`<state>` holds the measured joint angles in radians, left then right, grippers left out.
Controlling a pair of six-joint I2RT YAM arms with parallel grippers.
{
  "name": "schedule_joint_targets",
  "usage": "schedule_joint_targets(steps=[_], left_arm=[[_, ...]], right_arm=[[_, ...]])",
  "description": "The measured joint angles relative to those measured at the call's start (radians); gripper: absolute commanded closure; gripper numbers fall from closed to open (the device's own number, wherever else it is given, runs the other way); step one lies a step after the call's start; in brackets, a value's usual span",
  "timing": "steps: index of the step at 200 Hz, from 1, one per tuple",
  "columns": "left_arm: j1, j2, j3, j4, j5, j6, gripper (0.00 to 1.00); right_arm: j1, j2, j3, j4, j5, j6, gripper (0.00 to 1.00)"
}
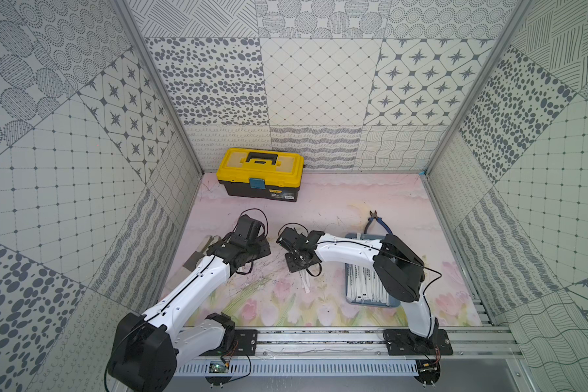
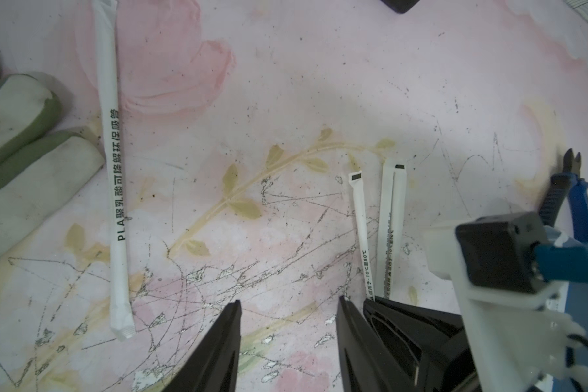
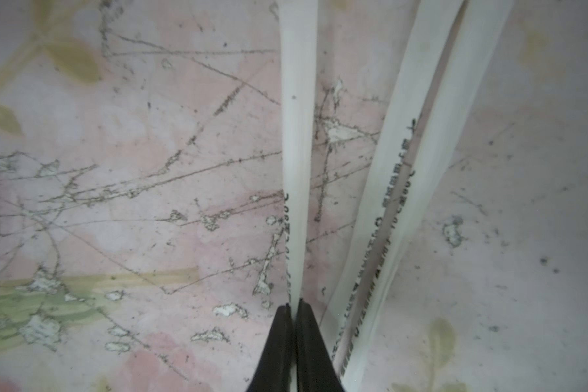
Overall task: Put the straws into the storage box
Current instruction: Pick up the straw from the center of the board, then place the straw in the storage box.
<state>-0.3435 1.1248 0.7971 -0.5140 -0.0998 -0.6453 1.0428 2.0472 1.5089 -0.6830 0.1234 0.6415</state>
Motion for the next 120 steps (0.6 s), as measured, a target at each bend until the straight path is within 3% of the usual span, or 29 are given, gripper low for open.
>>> schedule_joint_targets(steps=[56,120], left_arm=[[-0.019,-0.034,0.053,-0.005,0.0,0.014,0.51],[-0.243,0.054,0.149,0.01,-0.019,0.013,0.51]], right_arm=[[-0.047,-0.246,-0.146,0.088,-0.043,0.005,0.94],[-0.19,-0.547,-0.4,0.088,-0.079,0.027,0.95]])
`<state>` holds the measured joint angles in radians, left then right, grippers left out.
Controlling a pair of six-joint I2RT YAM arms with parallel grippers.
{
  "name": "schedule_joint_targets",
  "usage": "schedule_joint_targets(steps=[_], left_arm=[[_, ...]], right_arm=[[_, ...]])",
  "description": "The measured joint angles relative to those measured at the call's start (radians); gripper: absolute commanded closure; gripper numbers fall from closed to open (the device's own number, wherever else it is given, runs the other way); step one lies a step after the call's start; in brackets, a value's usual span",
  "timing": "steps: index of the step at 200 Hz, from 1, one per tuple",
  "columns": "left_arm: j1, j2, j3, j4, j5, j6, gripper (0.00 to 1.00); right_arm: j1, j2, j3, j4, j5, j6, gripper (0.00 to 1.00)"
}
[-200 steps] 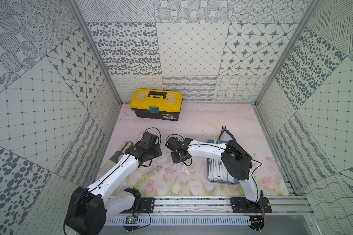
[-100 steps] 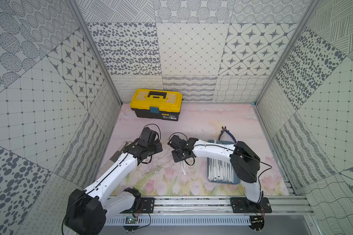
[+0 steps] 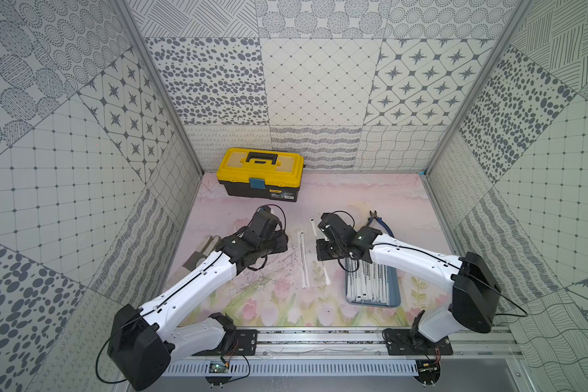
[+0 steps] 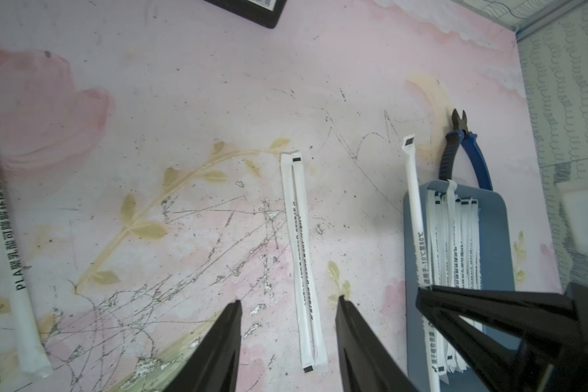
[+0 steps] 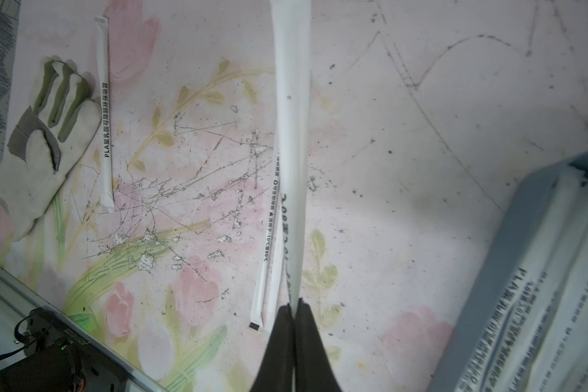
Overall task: Put the straws into the storage box
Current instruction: Place the straw in the storage box.
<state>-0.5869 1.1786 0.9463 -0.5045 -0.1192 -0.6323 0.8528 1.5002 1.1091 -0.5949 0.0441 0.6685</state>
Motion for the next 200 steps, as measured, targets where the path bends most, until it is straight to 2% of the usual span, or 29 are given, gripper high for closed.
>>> schedule_joint_targets(steps=[44,64,78,132,200], left_arm=[[-0.145,0.111,0.047,0.064,-0.014,-0.003,0.51],[-0.19,0.169,0.065,0.098,-0.014,-0.003,0.51],[-0.212,0.201,0.074,0.115,-0.013,-0.004,0.51],[-0.236,0.252,0.079,0.159,-0.003,-0.007,0.5],[-0.236,0.274,0.071,0.186,0.012,-0.007,0.5]], right_arm=[[-0.265,-0.276,-0.169,-0.087,-0.009,-0.012,0.96],[-0.382,-0.322,-0.218,-0.134,-0.005,-0.038,0.96],[-0.428,-0.322,-0.246,-0.159,0.009,-0.061,0.96],[-0.411,-0.232,-0.277,-0.172,0.026,-0.113,0.96],[-0.377,-0.053,-0.237,-0.05,0.032,-0.118,0.95]])
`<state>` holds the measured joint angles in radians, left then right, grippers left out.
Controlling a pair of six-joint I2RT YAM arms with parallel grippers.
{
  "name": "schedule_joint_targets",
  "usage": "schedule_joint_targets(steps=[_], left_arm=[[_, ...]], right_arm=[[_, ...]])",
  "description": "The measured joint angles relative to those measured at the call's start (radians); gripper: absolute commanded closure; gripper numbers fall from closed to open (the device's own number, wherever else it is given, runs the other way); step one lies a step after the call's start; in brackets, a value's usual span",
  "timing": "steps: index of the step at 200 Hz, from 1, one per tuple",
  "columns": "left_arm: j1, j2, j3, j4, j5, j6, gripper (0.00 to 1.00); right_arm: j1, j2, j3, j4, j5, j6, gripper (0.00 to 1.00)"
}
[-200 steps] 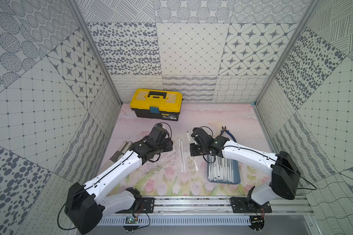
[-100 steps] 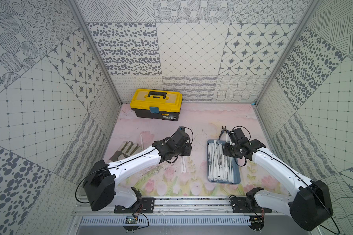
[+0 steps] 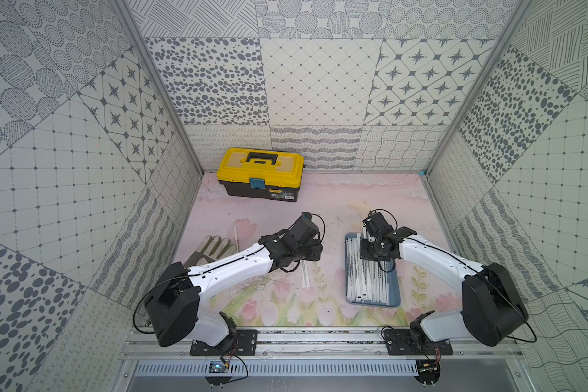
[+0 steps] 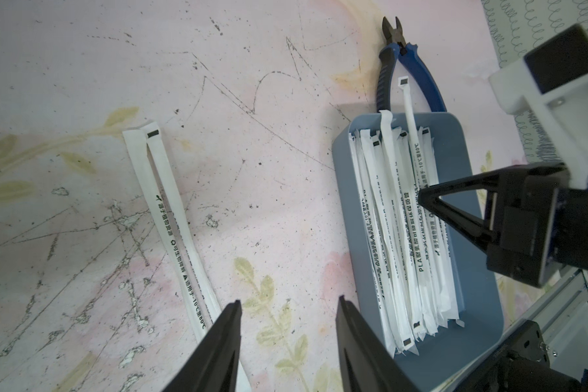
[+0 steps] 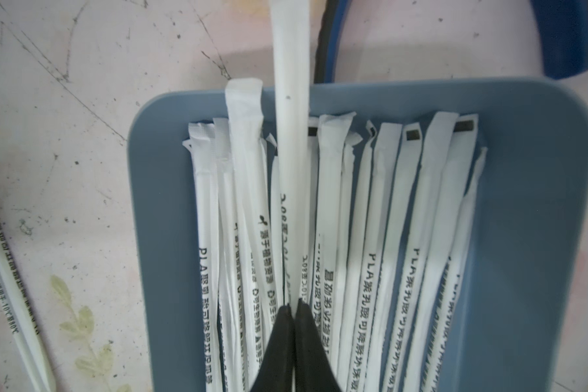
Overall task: Put the straws into the storage box
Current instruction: Place the straw in the storage box.
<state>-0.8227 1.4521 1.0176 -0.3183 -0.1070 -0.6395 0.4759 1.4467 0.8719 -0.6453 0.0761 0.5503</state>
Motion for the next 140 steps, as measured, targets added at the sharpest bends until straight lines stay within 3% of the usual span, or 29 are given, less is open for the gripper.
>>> schedule_joint_targets(steps=[53,88,140], left_arm=[[0.0,0.0,-0.023,0.001,0.0,0.0,0.5],[0.0,0.0,-0.024,0.002,0.0,0.001,0.5],[0.0,-0.002,-0.027,0.018,0.0,0.002,0.5]], right_arm=[[0.018,0.038,-0.04,0.041,-0.004,0.023,0.96],[0.018,-0.015,-0.063,0.005,-0.004,0.021,0.95],[0.014,-0.004,-0.061,-0.004,-0.012,0.006,0.9]])
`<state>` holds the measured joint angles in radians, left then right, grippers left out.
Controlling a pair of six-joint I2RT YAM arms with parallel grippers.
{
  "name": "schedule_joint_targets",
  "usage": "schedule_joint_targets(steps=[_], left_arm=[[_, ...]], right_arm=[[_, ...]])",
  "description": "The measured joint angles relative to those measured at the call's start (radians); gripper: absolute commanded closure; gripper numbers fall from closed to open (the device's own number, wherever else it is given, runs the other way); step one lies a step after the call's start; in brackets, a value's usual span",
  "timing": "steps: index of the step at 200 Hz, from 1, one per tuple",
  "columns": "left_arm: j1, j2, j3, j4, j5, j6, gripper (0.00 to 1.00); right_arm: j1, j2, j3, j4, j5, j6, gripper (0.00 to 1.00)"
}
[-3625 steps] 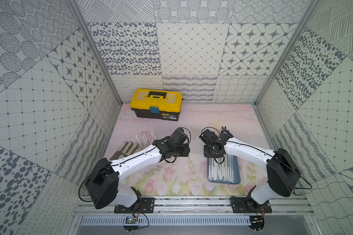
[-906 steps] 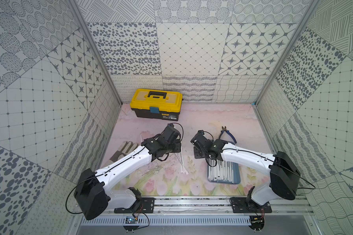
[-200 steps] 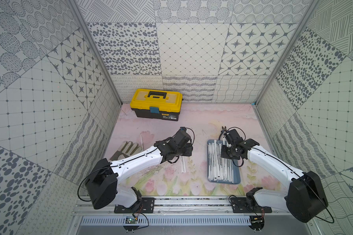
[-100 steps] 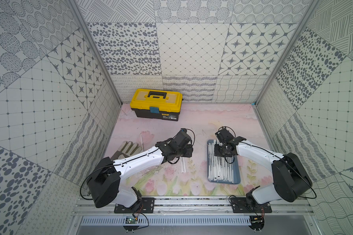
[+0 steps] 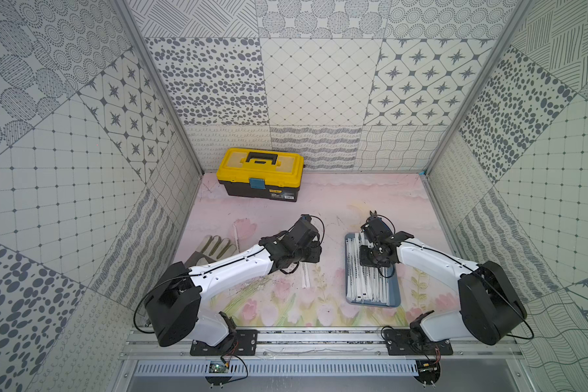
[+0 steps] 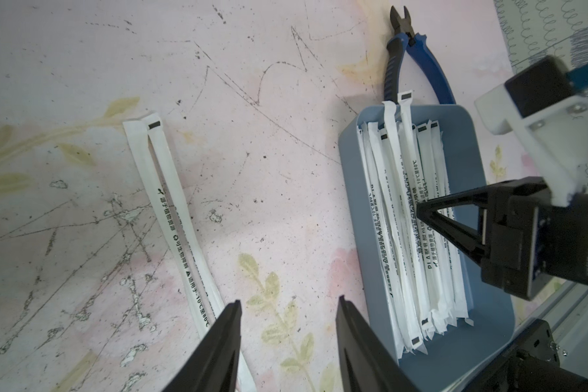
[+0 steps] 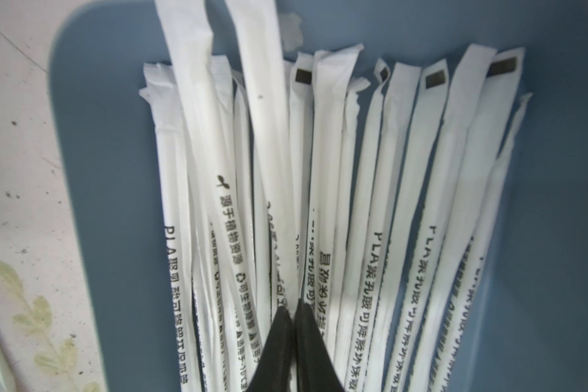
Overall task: Put the straws into the storage box
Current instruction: Place the straw in the storage box, then adjust the straw in the storage box.
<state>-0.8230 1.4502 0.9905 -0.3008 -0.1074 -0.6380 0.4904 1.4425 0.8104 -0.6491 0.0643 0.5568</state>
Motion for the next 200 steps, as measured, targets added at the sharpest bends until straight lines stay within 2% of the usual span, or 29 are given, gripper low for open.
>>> schedule_joint_targets(steps=[14,33,95,127,154,175,200], left_arm=[[0.0,-0.005,-0.005,0.0,0.0,0.003,0.5],[0.001,-0.012,-0.011,0.001,-0.001,0.005,0.5],[0.014,-0.014,-0.012,0.003,0.0,0.007,0.5],[0.015,-0.014,-0.019,0.005,0.0,0.007,0.5],[0.017,-0.015,-0.021,0.005,0.0,0.007,0.5],[0.021,-0.021,-0.025,0.006,-0.001,0.01,0.5],[0.028,-0.024,-0.033,0.006,0.0,0.011,0.5]], right_arm=[[0.0,0.012,0.0,-0.009,-0.002,0.0,0.86],[0.0,0.011,0.003,-0.037,-0.005,-0.002,0.76],[0.0,0.013,0.136,-0.074,0.004,-0.002,0.75],[0.002,0.102,0.182,-0.031,0.005,-0.008,0.77],[0.003,0.178,0.186,-0.011,0.003,-0.006,0.85],[0.006,0.175,0.167,-0.005,0.0,0.003,0.91],[0.015,0.142,0.129,-0.006,-0.008,0.02,0.92]])
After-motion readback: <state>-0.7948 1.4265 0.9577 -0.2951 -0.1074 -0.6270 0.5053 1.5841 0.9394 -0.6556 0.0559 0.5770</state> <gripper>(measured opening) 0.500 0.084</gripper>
